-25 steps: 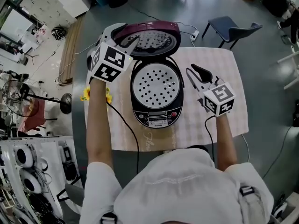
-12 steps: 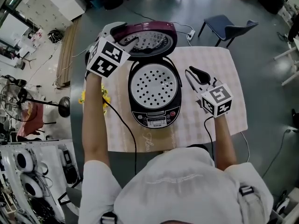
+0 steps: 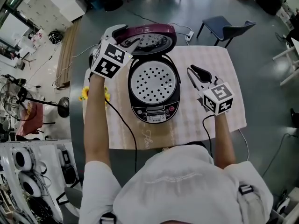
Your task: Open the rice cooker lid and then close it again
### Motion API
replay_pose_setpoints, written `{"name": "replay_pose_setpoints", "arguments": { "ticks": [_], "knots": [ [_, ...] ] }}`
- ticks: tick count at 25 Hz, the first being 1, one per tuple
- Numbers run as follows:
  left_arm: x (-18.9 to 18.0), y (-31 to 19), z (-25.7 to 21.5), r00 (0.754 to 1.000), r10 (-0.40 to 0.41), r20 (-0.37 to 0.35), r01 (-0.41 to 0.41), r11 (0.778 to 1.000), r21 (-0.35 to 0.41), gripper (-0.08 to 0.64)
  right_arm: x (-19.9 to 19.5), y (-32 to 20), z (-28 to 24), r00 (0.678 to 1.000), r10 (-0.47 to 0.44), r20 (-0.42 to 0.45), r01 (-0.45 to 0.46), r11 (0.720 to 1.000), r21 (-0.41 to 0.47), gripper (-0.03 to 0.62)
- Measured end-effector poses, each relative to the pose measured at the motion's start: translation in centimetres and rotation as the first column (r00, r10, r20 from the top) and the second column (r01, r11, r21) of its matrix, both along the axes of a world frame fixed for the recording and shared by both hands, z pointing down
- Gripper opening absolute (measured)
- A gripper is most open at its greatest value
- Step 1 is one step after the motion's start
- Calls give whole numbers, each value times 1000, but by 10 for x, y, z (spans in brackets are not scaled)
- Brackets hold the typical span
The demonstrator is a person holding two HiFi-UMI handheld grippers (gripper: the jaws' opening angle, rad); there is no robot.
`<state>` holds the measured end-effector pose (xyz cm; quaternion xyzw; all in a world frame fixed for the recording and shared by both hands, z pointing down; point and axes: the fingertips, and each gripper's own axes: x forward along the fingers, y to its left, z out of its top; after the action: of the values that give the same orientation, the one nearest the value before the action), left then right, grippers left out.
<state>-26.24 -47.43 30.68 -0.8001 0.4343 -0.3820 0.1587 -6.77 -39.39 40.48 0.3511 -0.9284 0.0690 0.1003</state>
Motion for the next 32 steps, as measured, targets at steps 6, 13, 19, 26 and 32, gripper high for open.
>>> {"name": "replay_pose_setpoints", "arguments": {
  "ticks": [6,13,19,26,32],
  "knots": [
    [4,24,5,1000,8,0,-8,1000,-4,242,-1,15,-6,1000,-7,19,7,1000,5,83],
    [9,55,13,998,0,66,-1,1000,15,206,-7,44,-4,998,-53,-33,53,999,7,98],
    [14,81,27,994,2,108,-5,1000,21,202,-2,71,5,997,-51,-53,51,999,-7,100],
    [21,109,45,990,-6,144,1,1000,29,199,2,102,12,994,-67,-86,66,998,-18,100],
    [25,131,64,987,-5,162,3,1000,14,198,3,124,20,991,-87,-99,84,996,-31,100]
  ]
}}
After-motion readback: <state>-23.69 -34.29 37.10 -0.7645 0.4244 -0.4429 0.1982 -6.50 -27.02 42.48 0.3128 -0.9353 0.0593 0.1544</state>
